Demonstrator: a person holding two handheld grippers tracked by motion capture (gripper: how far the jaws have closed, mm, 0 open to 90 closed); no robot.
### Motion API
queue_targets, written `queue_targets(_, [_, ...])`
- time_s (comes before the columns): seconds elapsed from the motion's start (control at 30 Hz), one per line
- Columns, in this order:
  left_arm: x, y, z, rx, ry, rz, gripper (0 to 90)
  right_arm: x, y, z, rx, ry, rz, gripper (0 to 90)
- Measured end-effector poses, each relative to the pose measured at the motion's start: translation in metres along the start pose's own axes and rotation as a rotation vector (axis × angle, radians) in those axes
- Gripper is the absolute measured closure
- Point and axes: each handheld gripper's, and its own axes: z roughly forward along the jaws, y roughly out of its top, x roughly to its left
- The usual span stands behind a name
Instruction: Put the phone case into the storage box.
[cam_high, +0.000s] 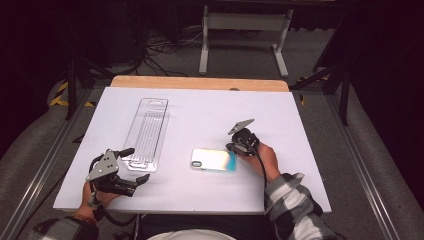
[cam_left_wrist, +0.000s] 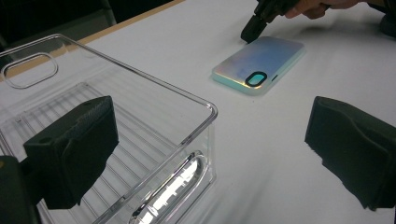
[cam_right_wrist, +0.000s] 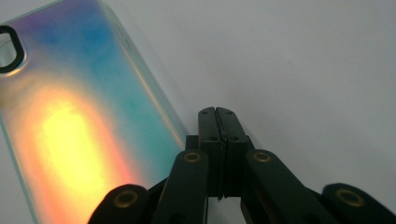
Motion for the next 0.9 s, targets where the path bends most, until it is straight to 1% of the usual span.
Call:
queue_targets(0.13, [0.000,0.000,-0.001,-0.004,-0.001,-0.004,3.3,0.001,-0.004,-0.003,0.004,0.004,0.000,87.7])
queue_targets(0.23, [0.000,0.000,0.000,0.003,-0.003,0.002,3.3,0.001,-0.006,-0.005,0.002,-0.005,-0.009,84.2])
queue_targets(0.27, [-0.001,0.000,0.001,0.000,0.004,0.005,3.3,0.001,-0.006,-0.005,0.002,-0.014,-0.011,77.3])
queue_targets(0.3, [-0.001,0.001,0.001,0.007,0.000,0.010,3.5,0.000,-0.006,-0.005,0.003,-0.027,-0.006,75.1])
queue_targets(0.37, [-0.002,0.001,0.002,0.003,0.002,0.014,3.6,0.000,-0.006,-0.006,0.005,-0.020,-0.009,74.5])
queue_targets(0.4, [-0.002,0.001,0.001,0.009,-0.005,0.013,3.6,0.000,-0.005,-0.007,0.014,-0.029,-0.026,69.9])
queue_targets(0.43, [-0.002,0.001,0.002,0.010,-0.006,0.012,3.7,0.001,-0.005,-0.008,0.015,-0.045,-0.031,64.7])
queue_targets(0.47, [-0.002,0.001,0.002,0.011,-0.006,0.013,3.7,0.000,-0.004,-0.011,0.009,-0.050,-0.041,61.0])
queue_targets(0.5, [-0.002,0.001,0.002,0.014,-0.004,0.018,4.0,0.000,-0.004,-0.017,-0.026,-0.086,-0.037,52.8])
queue_targets(0.53, [-0.002,0.001,0.002,0.016,-0.005,0.023,4.4,0.000,-0.003,-0.019,-0.038,-0.098,-0.034,48.0])
queue_targets(0.57, [-0.002,0.001,0.002,0.016,-0.005,0.023,4.6,0.000,-0.003,-0.019,-0.038,-0.098,-0.034,48.0])
queue_targets(0.6, [-0.003,0.001,0.002,0.018,-0.006,0.025,4.8,0.004,0.000,-0.029,-0.098,-0.122,-0.060,35.9])
queue_targets(0.63, [-0.003,0.001,0.002,0.019,-0.008,0.027,4.9,0.005,0.001,-0.032,-0.119,-0.126,-0.072,31.9])
queue_targets(0.67, [-0.003,0.001,0.002,0.020,-0.010,0.027,5.0,0.008,0.003,-0.034,-0.143,-0.121,-0.081,29.5])
queue_targets(0.7, [-0.003,0.001,0.002,0.020,-0.010,0.027,5.0,0.008,0.003,-0.034,-0.143,-0.121,-0.081,29.5])
queue_targets(0.73, [-0.003,0.002,0.002,0.020,-0.009,0.026,5.0,0.009,0.005,-0.036,-0.148,-0.085,-0.098,26.5])
queue_targets(0.77, [-0.003,0.002,0.002,0.022,-0.007,0.029,5.0,0.013,0.008,-0.036,-0.138,-0.054,-0.117,22.0])
queue_targets(0.8, [-0.004,0.002,0.002,0.022,-0.007,0.029,5.0,0.015,0.011,-0.035,-0.129,-0.034,-0.126,18.7])
queue_targets(0.83, [-0.004,0.002,0.002,0.022,-0.007,0.029,5.0,0.015,0.011,-0.035,-0.129,-0.034,-0.126,18.7])
queue_targets(0.87, [-0.004,0.002,0.003,0.025,-0.007,0.026,5.0,0.017,0.013,-0.033,-0.107,-0.008,-0.136,15.6])
queue_targets(0.9, [-0.004,0.002,0.003,0.026,-0.005,0.032,5.0,0.020,0.018,-0.029,-0.066,0.049,-0.139,10.8])
